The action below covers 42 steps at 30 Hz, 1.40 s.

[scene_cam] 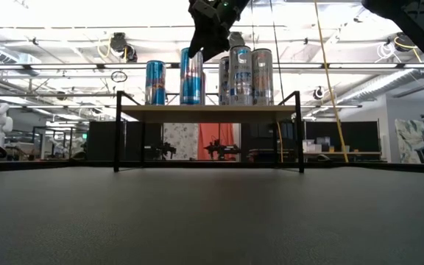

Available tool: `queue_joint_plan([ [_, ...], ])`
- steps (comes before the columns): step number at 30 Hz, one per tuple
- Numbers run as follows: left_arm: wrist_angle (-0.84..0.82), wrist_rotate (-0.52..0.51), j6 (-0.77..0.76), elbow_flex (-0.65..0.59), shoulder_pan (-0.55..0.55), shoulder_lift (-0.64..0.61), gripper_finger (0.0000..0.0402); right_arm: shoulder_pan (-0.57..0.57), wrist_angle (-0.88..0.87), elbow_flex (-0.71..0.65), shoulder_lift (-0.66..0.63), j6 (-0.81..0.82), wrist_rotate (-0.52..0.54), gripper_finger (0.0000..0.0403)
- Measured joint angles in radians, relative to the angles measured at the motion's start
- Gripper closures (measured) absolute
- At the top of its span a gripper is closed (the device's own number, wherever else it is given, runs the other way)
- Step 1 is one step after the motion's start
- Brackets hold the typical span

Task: Place canned beverage on shelf
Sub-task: Put the blue soda can on the shelf aligned with the other blue soda can

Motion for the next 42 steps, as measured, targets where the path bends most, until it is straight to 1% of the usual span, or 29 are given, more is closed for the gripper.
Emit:
queue_joint_plan([
  [12, 0.0, 0.0, 0.0, 0.0, 0.0, 0.0, 0.0008, 0.0, 0.017, 0.0, -0.003, -0.012, 0.0, 0.0112],
  [20, 0.0, 0.0, 0.0, 0.0, 0.0, 0.0, 0.0008, 0.002, 0.013, 0.0, -0.082, -0.021, -0.001, 0.0112],
  [26, 0.0, 0.0, 0.0, 0.0, 0.0, 0.0, 0.0008, 0.002, 0.016, 0.0, -0.142, 0.074, -0.009, 0.0112],
  [32, 0.0, 0.0, 0.0, 0.0, 0.0, 0.0, 0.0008, 0.002, -0.044, 0.0, -0.148, 0.102, -0.008, 0.0115],
  [34, 0.0, 0.0, 0.0, 0.0, 0.0, 0.0, 0.0008, 0.003, -0.072, 0.0, -0.14, 0.096, -0.006, 0.0125],
  [36, 0.0, 0.0, 0.0, 0.0, 0.0, 0.0, 0.0008, 0.005, -0.095, 0.0, -0.129, 0.093, -0.005, 0.0146],
  [39, -0.001, 0.0, 0.009, 0.0, 0.0, 0.0, 0.0008, 0.007, -0.086, 0.0, -0.107, 0.096, -0.005, 0.0191],
  [42, -0.001, 0.0, 0.008, 0.0, 0.0, 0.0, 0.0008, 0.009, -0.077, 0.0, -0.089, 0.101, -0.006, 0.0246],
])
